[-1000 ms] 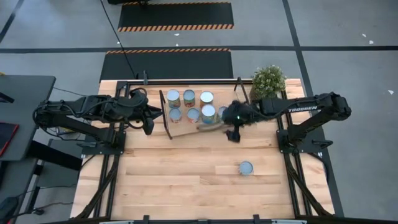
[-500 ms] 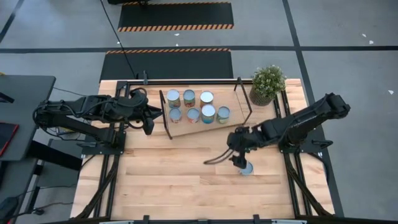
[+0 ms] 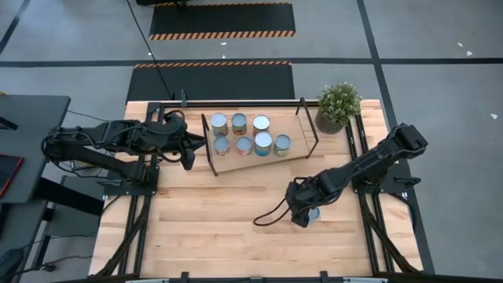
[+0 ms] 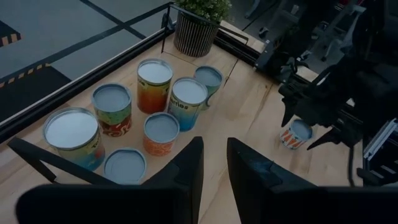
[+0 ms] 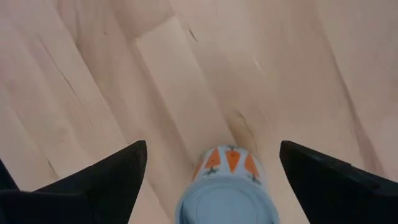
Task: Pick and place cans onto a shelf
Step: Put the canned carrots on the shelf
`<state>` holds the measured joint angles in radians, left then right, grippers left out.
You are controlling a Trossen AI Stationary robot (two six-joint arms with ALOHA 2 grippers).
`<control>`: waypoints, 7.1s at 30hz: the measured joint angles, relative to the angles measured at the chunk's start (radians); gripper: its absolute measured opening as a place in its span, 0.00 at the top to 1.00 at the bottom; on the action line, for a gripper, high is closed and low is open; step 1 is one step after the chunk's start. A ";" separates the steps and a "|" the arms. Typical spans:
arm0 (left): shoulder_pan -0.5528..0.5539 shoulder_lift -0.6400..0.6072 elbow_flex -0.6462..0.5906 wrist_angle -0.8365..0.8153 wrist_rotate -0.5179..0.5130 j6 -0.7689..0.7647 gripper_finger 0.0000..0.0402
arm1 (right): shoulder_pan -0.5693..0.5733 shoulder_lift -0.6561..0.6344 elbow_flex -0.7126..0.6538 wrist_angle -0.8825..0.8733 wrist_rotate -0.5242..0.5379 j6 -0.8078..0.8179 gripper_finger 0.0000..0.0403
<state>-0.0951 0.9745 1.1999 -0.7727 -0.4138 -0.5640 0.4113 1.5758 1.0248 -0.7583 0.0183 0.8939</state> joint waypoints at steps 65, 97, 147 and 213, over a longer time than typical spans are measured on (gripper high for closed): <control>0.000 0.000 0.000 0.014 0.000 0.000 0.81 | -0.073 0.059 -0.047 -0.016 -0.218 0.031 0.22; 0.000 0.000 0.000 0.079 0.000 -0.011 0.81 | -0.666 0.059 0.566 -0.440 -0.088 -0.776 0.22; 0.048 0.000 0.000 0.357 -0.022 0.025 0.81 | -0.971 0.276 0.662 -0.563 -0.012 -1.058 0.22; 0.047 0.000 0.000 0.356 0.045 0.028 0.81 | -0.696 0.132 0.315 -0.471 0.075 -1.156 0.22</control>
<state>-0.0479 0.9749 1.1999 -0.4171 -0.3691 -0.5362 -0.2842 1.7073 1.3399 -1.2296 0.0933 -0.2616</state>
